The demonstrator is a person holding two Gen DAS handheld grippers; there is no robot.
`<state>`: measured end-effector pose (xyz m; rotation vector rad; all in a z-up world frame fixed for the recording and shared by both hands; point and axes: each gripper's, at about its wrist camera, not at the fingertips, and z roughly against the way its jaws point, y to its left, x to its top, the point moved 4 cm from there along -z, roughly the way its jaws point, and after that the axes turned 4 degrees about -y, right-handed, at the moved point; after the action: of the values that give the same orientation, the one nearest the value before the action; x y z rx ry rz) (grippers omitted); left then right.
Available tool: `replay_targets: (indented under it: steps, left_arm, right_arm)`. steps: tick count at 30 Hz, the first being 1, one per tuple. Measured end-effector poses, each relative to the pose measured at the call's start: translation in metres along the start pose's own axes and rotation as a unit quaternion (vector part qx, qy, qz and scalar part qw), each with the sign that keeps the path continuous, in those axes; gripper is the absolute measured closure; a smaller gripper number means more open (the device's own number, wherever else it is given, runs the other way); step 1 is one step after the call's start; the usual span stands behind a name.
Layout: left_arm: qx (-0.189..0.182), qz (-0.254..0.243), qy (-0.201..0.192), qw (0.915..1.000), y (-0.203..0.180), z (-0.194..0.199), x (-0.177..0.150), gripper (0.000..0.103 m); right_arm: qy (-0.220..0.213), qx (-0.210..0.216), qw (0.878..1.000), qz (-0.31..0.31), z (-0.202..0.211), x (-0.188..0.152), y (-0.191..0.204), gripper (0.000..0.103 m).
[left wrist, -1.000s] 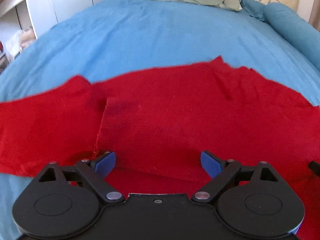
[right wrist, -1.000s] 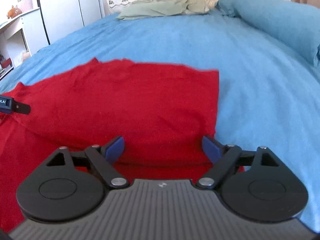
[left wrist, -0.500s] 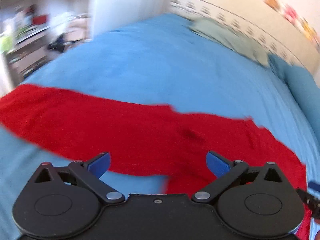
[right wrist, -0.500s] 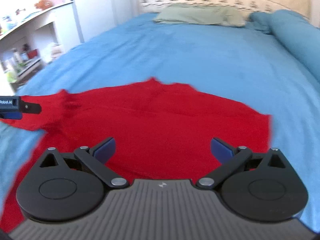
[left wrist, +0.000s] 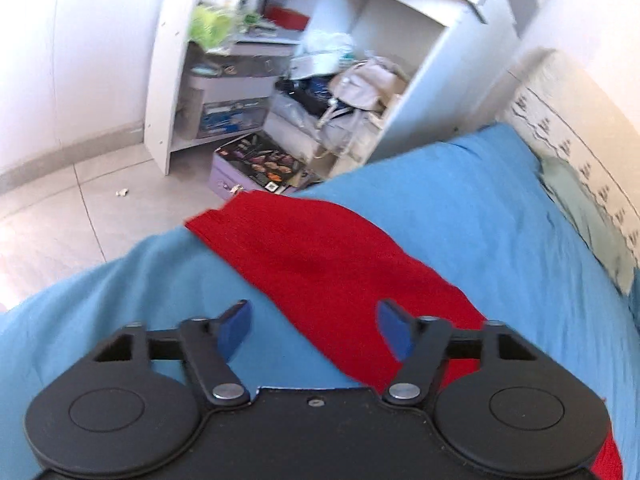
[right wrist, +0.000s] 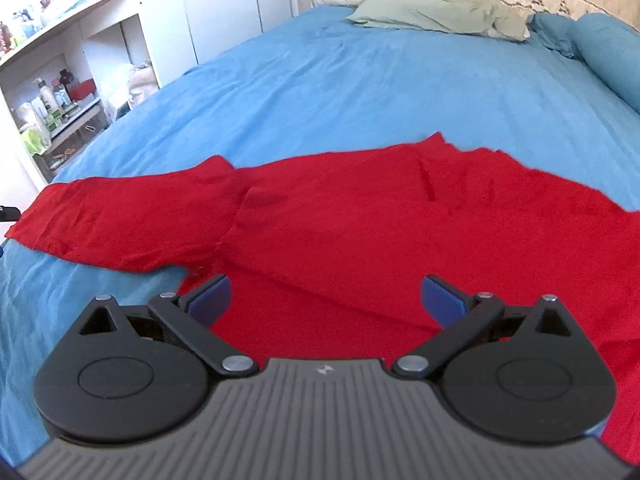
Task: Fold small clothes
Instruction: 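Reach the left tool to the other sleeve and grasp it, then carry the sleeve across the sweater body with the left tool and release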
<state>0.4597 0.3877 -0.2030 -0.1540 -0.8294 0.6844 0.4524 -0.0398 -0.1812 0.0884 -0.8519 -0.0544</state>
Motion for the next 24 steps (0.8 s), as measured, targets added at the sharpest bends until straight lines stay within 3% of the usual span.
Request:
replay_targets:
  steps: [5, 9, 12, 16, 20, 24]
  left_arm:
    - [0.002, 0.049, -0.016, 0.9987, 0.020, -0.021, 0.015, 0.062]
    - [0.031, 0.059, -0.023, 0.9975, 0.023, -0.026, 0.019, 0.098]
    - [0.036, 0.047, -0.031, 0.9978, 0.018, -0.024, 0.021, 0.099]
    - [0.026, -0.011, -0.065, 0.9975, -0.012, -0.003, 0.029, 0.099]
    - [-0.022, -0.081, -0.114, 0.9900, -0.082, 0.042, 0.031, 0.099]
    - [-0.108, -0.151, -0.137, 0.9730, -0.187, 0.088, 0.015, 0.099]
  right_arm:
    - [0.004, -0.008, 1.000, -0.023, -0.015, -0.008, 0.017, 0.000]
    - [0.003, -0.006, 0.999, -0.039, -0.023, -0.009, 0.015, 0.000]
    - [0.002, 0.002, 0.999, -0.040, -0.027, -0.005, 0.012, 0.000]
    - [-0.004, 0.003, 0.999, -0.031, -0.027, 0.003, 0.003, 0.000]
    - [-0.015, 0.001, 0.999, -0.046, -0.020, 0.011, -0.018, 0.000]
    - [-0.028, -0.010, 0.998, -0.060, -0.001, 0.025, -0.054, 0.000]
